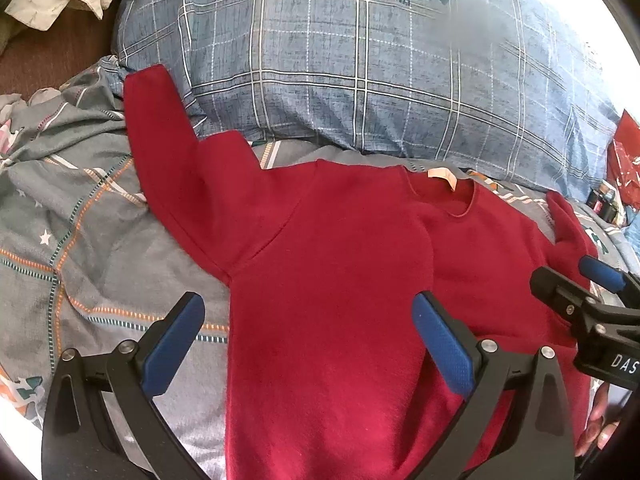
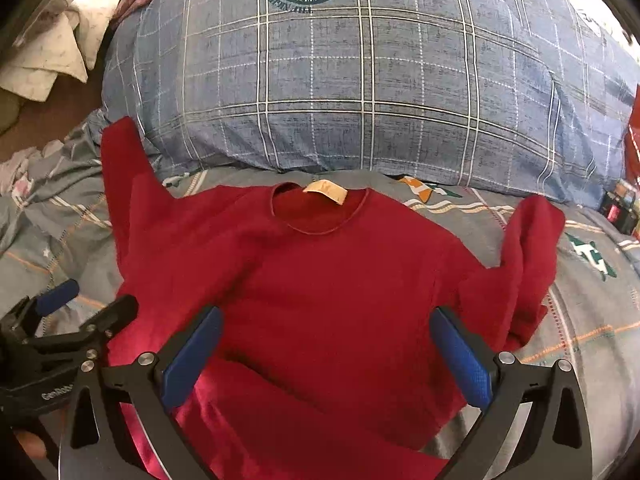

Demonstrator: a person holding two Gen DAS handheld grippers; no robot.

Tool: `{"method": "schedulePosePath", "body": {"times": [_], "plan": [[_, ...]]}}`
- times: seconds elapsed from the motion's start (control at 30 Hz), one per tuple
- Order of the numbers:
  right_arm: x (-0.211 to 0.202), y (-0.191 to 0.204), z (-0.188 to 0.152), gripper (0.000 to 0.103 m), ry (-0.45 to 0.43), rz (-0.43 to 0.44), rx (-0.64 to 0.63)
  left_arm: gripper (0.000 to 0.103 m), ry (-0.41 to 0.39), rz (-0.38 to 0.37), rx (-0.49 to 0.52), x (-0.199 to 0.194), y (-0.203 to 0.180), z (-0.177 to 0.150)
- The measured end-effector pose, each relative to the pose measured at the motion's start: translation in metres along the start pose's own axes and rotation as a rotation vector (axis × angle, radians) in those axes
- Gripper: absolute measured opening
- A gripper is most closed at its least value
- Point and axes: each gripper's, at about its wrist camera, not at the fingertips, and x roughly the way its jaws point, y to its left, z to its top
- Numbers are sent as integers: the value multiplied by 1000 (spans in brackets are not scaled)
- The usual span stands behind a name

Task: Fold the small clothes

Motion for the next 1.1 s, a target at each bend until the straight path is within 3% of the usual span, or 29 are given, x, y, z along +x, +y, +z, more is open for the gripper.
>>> {"method": "schedulePosePath", "body": {"times": [0.7, 1.1], "plan": [[17, -1, 2, 102, 23, -31, -22, 103, 23, -1, -12, 14, 9, 1], [28, 0, 4, 96, 28, -22, -28, 103, 35, 9, -28, 26, 17, 4]]}}
